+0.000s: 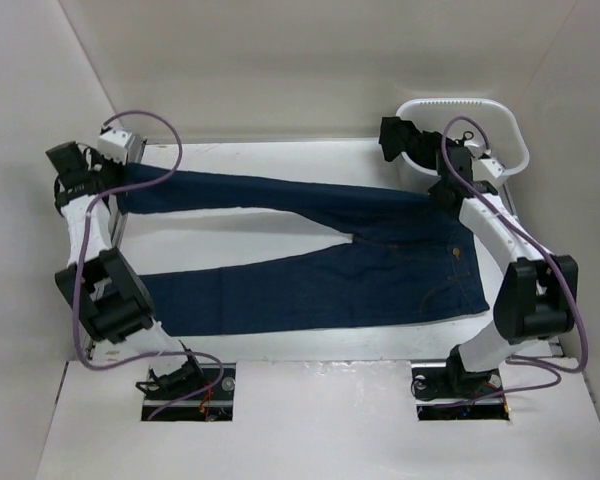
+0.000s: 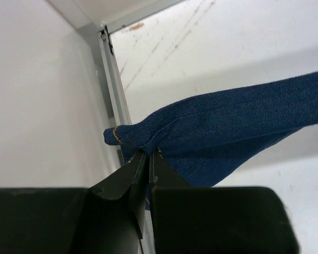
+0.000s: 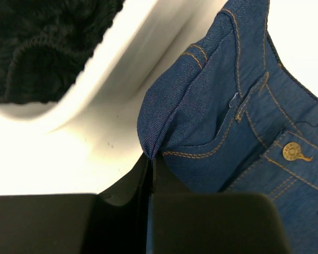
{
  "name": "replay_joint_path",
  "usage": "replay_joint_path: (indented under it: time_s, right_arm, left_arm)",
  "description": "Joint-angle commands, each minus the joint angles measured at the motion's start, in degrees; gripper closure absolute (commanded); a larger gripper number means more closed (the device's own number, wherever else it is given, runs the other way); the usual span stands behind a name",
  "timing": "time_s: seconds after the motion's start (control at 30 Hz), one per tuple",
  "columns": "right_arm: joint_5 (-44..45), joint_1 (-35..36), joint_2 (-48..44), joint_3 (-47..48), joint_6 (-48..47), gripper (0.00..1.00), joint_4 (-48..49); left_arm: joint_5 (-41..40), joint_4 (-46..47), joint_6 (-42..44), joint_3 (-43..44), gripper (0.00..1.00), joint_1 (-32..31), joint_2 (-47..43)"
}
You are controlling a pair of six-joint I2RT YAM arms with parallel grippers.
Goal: Fold and stack the trousers
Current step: Fold the trousers
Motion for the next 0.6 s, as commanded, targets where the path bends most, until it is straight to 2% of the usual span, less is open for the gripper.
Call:
replay_joint_path:
  time_s: [0.0,0.13,0.2,0.3,0.43,0.57]
  right_arm:
    - [-2.38,-3.56,-6.37,-3.35,-6.97,0.98,5.28]
    - [-5.92,-1.03,-12.78,-11.43,-6.46,0.98,4.41]
    - [-4.52,2.40,-17.17,-15.82,-2.87,0.97,1.52]
    - [-5.30,3.82,-24.90,-23.64,4.69,0.96,-1.21]
    - [-10.66,2.77,-34.13,-32.17,10.49,0.97,-4.63]
    - [-10.58,4.78,-40.47,-38.07,17.70,0.94,-8.77]
  left_arm:
    - [0.56,2.74,10.10,-6.65,1.00,5.53,-11.07]
    - [3.90,-0.08,14.95,-16.84,1.00,11.59,-19.87]
    - [4.52,-1.31,15.92,-22.73,1.00,14.67,-24.17]
    - [4.79,-2.37,16.97,-29.86,1.00,18.71,-30.33]
    - [4.87,-10.08,17.24,-31.55,1.00,22.85,-35.08]
    - [5.76,-15.28,21.53,-32.60,1.00,26.81,-38.43]
